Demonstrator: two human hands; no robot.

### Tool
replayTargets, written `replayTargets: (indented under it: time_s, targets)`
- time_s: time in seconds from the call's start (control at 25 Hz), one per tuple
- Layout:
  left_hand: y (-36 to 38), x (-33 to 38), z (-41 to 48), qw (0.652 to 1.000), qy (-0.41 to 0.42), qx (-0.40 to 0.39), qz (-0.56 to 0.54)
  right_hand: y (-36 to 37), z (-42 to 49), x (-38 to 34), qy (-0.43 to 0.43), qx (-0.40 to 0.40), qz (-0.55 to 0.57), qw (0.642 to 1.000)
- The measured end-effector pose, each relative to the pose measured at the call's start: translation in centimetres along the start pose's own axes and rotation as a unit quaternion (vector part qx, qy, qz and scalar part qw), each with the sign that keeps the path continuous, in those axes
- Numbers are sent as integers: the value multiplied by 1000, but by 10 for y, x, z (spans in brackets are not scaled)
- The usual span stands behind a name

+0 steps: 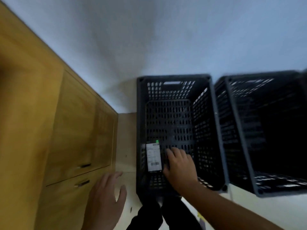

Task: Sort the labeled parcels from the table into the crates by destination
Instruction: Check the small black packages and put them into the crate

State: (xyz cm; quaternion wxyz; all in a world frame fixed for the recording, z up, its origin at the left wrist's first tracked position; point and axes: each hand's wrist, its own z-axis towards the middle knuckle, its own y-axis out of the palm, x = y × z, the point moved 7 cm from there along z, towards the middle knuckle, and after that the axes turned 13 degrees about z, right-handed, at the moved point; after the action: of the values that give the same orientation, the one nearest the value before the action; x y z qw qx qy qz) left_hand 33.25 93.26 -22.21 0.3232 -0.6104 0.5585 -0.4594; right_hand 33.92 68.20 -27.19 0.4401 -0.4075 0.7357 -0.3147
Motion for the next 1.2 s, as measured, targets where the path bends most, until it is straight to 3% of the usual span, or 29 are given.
replayTargets:
  time_s: [0.08, 0.28, 0.68, 0.96, 1.2]
  targets:
    - [-50, 38, -11, 998, 55, 19, 16, -74, -48, -24, -42, 79, 8, 996]
    - [-146, 136, -31, 970, 228, 83, 21, -195, -145, -54, -73, 175, 0, 982]
    - [-167, 298, -126, 868, 483, 108, 45, -287, -328, 25, 67, 400, 69, 911]
    - [-125, 407, -189, 823, 551, 104, 86, -294, -424, 145, 177, 461, 117, 862]
    - [-65, 533, -254, 832, 538, 95, 97, -294, -481, 287, 195, 450, 127, 862]
